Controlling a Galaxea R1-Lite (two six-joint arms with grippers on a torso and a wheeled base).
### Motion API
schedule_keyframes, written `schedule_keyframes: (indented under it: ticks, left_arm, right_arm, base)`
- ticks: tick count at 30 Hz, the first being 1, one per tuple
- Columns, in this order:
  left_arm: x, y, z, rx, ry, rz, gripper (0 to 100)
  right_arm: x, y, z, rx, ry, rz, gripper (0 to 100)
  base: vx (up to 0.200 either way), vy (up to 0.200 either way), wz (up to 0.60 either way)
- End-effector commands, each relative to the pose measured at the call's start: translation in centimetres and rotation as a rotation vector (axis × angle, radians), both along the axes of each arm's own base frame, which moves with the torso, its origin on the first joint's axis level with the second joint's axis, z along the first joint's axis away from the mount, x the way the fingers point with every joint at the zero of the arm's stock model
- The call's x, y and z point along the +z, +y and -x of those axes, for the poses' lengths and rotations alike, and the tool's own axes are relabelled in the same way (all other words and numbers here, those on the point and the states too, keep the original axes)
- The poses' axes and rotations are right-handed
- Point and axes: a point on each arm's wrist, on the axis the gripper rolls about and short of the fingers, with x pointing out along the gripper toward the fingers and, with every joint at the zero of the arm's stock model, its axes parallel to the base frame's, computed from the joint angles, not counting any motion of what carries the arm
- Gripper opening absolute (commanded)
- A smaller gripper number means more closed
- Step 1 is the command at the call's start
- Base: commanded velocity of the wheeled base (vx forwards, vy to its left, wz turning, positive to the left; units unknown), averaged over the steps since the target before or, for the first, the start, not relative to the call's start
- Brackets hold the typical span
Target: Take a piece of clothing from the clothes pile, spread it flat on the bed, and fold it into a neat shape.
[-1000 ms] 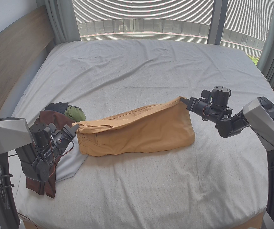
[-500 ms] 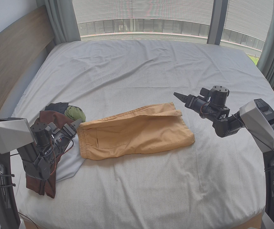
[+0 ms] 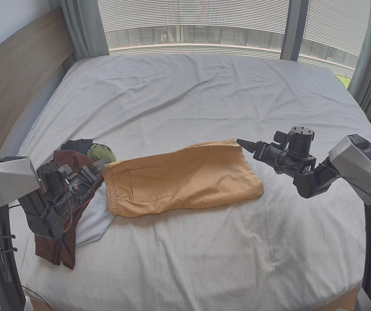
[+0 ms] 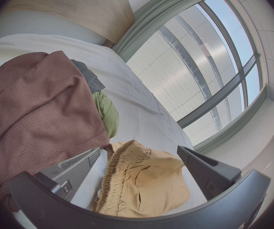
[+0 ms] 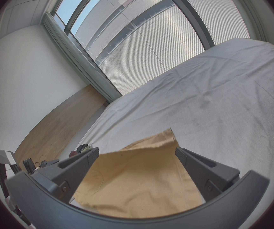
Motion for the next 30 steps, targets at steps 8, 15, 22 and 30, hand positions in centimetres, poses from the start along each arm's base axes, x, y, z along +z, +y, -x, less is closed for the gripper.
schedule_keyframes:
  ticks: [8, 15, 22, 30]
  left_arm:
    - [4.4, 0.2, 3.1, -0.006, -0.036, 0.025, 100]
    - [5.5, -1.3, 4.4, -0.053, -0.049, 0.019, 100]
    - [6.4, -2.2, 5.7, -0.113, -0.055, 0.024, 100]
    - [6.0, -2.5, 6.3, -0.132, -0.044, -0.007, 100]
  right_arm:
    - [-0.4, -0.1, 6.5, 0.027, 0.126, 0.03, 100]
    - [-3.1, 0.1, 8.7, 0.014, 0.215, 0.06, 100]
    - [-4.4, 0.6, 9.5, 0.005, 0.26, 0.074, 100]
    - [-7.0, 1.9, 9.8, 0.017, 0.317, 0.099, 100]
  base:
    - [0.0, 0.0, 0.0]
    - [0.0, 0.0, 0.0]
    - [0.0, 0.0, 0.0]
    - [0.0, 0.0, 0.0]
